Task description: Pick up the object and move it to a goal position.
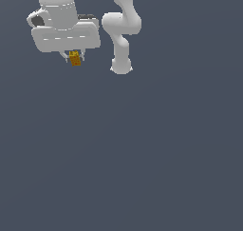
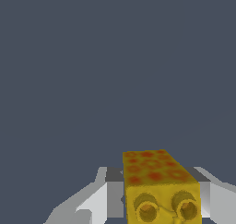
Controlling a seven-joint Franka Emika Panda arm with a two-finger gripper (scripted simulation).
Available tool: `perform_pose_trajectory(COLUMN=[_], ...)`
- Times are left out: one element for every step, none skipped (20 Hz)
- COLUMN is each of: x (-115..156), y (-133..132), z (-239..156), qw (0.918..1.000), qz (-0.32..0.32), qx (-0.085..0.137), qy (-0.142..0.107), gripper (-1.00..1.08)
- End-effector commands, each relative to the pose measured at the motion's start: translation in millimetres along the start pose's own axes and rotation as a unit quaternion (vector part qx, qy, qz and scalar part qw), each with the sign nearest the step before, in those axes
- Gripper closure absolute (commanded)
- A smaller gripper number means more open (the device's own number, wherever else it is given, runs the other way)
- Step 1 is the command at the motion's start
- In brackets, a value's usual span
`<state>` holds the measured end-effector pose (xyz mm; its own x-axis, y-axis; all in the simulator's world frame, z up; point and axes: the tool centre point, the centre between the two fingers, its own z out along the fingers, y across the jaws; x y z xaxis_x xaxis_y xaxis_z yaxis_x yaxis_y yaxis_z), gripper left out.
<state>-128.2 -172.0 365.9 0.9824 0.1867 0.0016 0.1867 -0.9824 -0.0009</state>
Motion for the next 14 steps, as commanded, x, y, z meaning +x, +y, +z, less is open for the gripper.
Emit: perform_pose_trajectory(x=[-3.3,-4.2,-5.0,-5.7,-6.3,-6.8,-7.0,-7.3,-7.4,-7.4,-7.3,-7.0,-6.7,-6.6], y=[6.3,8.6,10.6,12.4,14.0,15.3,16.2,17.1,17.8,18.3,18.5,18.6,18.5,18.4], z=[-15.6,-20.6,-25.0,-29.0,-32.4,-35.3,-37.8,-39.6,-41.0,-41.8,-42.2,-42.0,-41.4,-41.1], qw=[1.0,1.0,1.0,1.0,1.0,1.0,1.0,1.0,1.0,1.0,1.0,1.0,1.0,1.0], qz=[0.0,0.0,0.0,0.0,0.0,0.0,0.0,0.0,0.0,0.0,0.0,0.0,0.0,0.0], qx=[0.0,0.0,0.0,0.0,0.0,0.0,0.0,0.0,0.0,0.0,0.0,0.0,0.0,0.0], qy=[-0.001,-0.001,-0.001,-0.001,-0.001,-0.001,-0.001,-0.001,-0.001,-0.001,-0.001,-0.001,-0.001,-0.001], gripper=[1.08,1.08,1.08,1.08,1.08,1.08,1.08,1.08,1.08,1.08,1.08,1.08,1.08,1.08])
